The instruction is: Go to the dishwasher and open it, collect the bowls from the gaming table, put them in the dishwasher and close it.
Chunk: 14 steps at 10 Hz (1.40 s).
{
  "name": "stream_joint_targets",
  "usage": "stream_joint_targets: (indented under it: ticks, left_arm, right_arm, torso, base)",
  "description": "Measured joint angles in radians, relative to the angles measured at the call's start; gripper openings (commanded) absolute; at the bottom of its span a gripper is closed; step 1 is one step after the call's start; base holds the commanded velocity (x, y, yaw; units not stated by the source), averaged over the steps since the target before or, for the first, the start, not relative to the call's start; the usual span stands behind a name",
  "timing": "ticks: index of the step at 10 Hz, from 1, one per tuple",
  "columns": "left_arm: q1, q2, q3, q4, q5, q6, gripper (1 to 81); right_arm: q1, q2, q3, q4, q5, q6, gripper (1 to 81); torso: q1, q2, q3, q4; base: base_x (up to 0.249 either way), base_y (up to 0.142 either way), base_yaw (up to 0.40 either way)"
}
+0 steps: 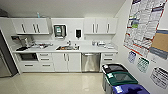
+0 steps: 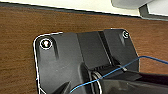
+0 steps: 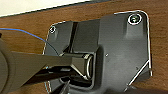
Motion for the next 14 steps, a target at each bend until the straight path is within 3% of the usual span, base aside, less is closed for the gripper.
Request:
stream_joint_targets:
  ticks: [14]
  left_arm:
    - [0.005,-0.001,-0.001,0.000,0.001,0.000,81.1]
  right_arm:
    - [0.003,0.003,0.000,0.000,0.001,-0.003,81.1]
  torso:
    - [0.000,0.001,0.000,0.000]
  base:
    - [0.145,0.000,0.000]
